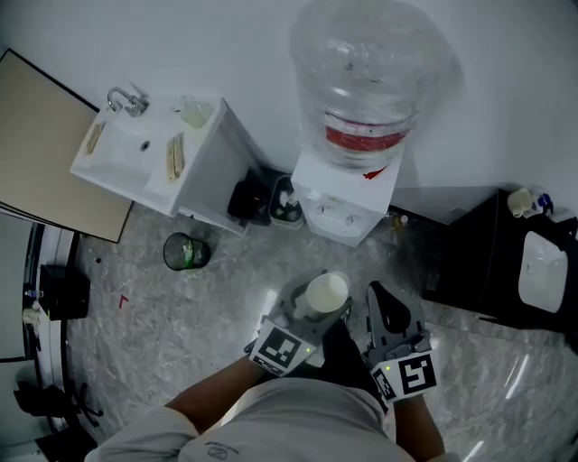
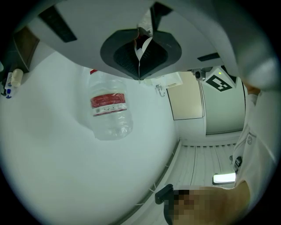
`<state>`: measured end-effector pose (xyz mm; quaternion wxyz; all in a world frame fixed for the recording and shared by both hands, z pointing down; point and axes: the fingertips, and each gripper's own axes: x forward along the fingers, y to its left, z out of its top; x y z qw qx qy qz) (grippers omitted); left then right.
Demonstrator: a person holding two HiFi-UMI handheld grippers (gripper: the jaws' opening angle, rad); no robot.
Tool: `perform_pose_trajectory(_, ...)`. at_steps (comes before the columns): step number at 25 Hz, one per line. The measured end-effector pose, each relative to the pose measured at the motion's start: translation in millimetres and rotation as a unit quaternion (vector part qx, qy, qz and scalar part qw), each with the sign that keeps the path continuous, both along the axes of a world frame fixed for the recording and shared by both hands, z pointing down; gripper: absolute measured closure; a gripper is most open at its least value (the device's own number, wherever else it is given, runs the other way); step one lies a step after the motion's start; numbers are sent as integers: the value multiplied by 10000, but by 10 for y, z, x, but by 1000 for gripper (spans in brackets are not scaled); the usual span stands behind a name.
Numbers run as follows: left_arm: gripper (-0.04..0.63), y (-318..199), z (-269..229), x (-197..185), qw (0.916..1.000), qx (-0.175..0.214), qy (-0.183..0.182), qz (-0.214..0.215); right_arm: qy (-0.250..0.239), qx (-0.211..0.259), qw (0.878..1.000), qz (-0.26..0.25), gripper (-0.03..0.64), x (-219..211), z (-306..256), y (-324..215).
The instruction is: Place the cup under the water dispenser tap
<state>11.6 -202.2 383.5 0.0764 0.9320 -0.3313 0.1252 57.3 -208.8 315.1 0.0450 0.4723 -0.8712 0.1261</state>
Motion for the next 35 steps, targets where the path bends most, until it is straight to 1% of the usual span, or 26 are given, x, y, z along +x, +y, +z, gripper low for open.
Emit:
perform_pose_trajectory(4, 321, -356, 311, 22, 9999, -106, -84, 85, 56, -139, 9997, 176, 600, 23, 261, -311)
perform_pose_trajectory(8, 321, -564, 826, 50, 9990, -161, -178, 382, 50, -225, 9982, 553, 600, 24, 618, -448)
perform_pose_trajectory(12, 321, -782, 1456, 97, 9979, -98, -305, 559, 43, -254, 9974, 673, 600, -4, 1092, -587)
perform_pose_trajectory(17, 321, -1037, 2346, 162, 9974, -182, -435, 540, 0, -297, 9975, 637, 600, -49, 1646, -770)
perform_pose_trajectory(22, 321, -1290, 3303, 278, 9967, -189, -548, 563, 3, -190, 9977, 647, 600, 15, 2171, -991)
perform_pose_trajectory(25, 321, -1407, 3914, 319, 9961, -319, -648, 502, 3, -188, 9974, 700, 600, 96, 2464, -1055)
perform_pose_trajectory(27, 321, -1503, 4243, 360, 9959, -412, -687, 422, 5, -200, 9971, 731, 600, 152, 2623, -1076)
perform_pose_trajectory(30, 320, -1641, 4692, 442, 9946, -510, -846, 326, -23, -197, 9968, 773, 600, 228, 2789, -1086)
perform_pose_trajectory(32, 321, -1726, 4937, 479, 9939, -604, -904, 189, -18, -245, 9965, 794, 600, 279, 2888, -1064)
perform_pose_trajectory(35, 321, -1882, 5167, 516, 9934, -655, -939, -26, -3, -307, 9959, 853, 600, 353, 3014, -1026)
